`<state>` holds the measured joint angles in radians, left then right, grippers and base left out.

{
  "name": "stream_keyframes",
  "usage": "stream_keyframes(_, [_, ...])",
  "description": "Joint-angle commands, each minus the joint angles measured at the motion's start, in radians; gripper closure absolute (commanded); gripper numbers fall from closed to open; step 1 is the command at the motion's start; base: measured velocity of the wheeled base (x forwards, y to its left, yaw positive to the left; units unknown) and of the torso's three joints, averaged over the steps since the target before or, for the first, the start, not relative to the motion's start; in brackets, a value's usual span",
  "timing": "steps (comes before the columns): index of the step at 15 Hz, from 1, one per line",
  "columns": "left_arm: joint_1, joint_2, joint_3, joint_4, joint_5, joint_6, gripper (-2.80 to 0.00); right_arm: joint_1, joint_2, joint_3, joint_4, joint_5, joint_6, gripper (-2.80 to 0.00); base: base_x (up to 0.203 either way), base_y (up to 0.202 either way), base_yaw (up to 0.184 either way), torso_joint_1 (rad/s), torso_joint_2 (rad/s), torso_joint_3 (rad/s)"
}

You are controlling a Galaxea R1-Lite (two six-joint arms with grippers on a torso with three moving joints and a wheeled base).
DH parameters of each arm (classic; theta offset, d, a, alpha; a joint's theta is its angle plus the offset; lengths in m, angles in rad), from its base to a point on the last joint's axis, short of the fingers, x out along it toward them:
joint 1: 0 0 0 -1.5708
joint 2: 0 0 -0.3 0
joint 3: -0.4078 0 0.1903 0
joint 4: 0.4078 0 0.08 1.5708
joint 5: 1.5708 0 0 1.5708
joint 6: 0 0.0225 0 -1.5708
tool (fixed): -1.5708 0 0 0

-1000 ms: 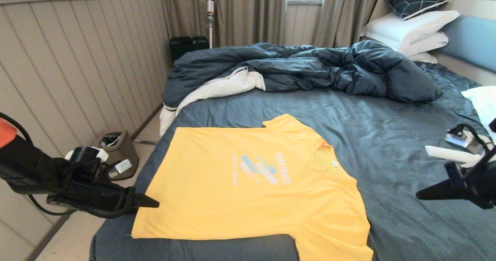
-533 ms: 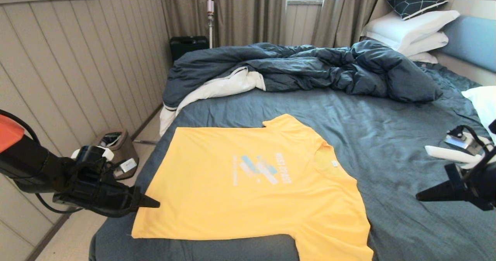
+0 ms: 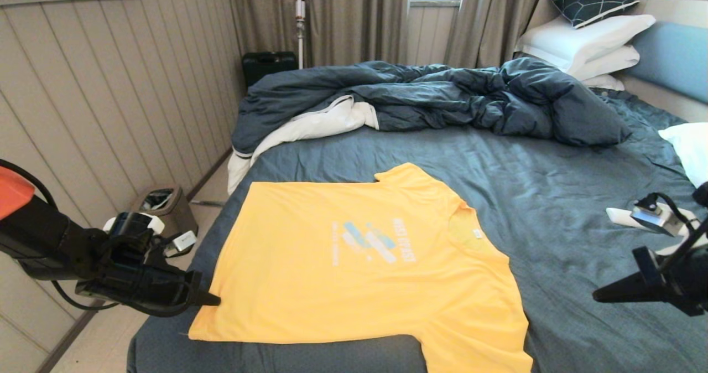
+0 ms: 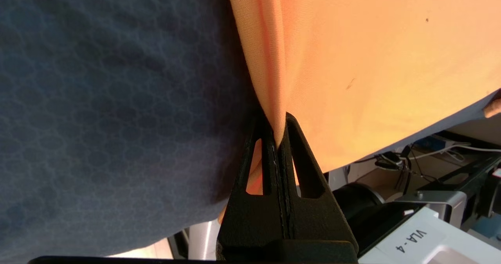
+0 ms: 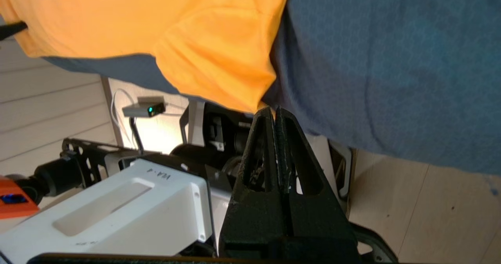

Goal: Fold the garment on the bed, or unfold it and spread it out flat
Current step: Fold the yellow T-shirt

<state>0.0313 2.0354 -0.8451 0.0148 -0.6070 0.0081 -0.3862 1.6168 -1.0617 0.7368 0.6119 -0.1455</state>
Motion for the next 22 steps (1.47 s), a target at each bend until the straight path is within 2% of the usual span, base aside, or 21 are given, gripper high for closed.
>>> stream_keyframes(1, [-0.001, -0.012, 0.008, 0.000, -0.002, 0.001, 0.00, 0.000, 0.022, 0.024, -0.009, 0.003, -0.003, 0.00, 0.000, 0.000, 0.000, 0.000, 0.00, 0.000])
stream_keyframes(2, [-0.001, -0.012, 0.009, 0.000, -0.002, 0.000, 0.00, 0.001, 0.042, 0.044, -0.048, 0.001, -0.004, 0.00, 0.000, 0.000, 0.000, 0.000, 0.00, 0.000])
stream_keyframes(3, [-0.002, -0.014, 0.009, 0.000, -0.002, 0.000, 0.00, 0.001, 0.054, 0.070, -0.097, -0.001, -0.005, -2.80, 0.000, 0.000, 0.000, 0.000, 0.00, 0.000])
stream_keyframes(6, [-0.006, -0.023, 0.011, 0.000, -0.002, -0.002, 0.00, 0.012, 0.091, 0.147, -0.274, -0.013, -0.004, -2.80, 0.000, 0.000, 0.000, 0.000, 0.00, 0.000])
stream_keyframes(13, [-0.011, -0.023, 0.012, -0.021, -0.005, -0.003, 0.00, 0.134, 0.187, 0.136, -0.308, -0.015, 0.013, -2.80, 0.000, 0.000, 0.000, 0.000, 0.00, 0.000])
stream_keyframes(17, [-0.013, -0.020, 0.008, -0.026, -0.005, -0.003, 0.00, 0.186, 0.264, 0.122, -0.408, -0.019, 0.093, -2.80, 0.000, 0.000, 0.000, 0.000, 0.00, 0.000])
stream_keyframes(22, [-0.017, -0.017, 0.004, -0.026, -0.005, -0.003, 0.00, 0.207, 0.300, 0.086, -0.497, -0.020, 0.174, -2.80, 0.000, 0.000, 0.000, 0.000, 0.00, 0.000])
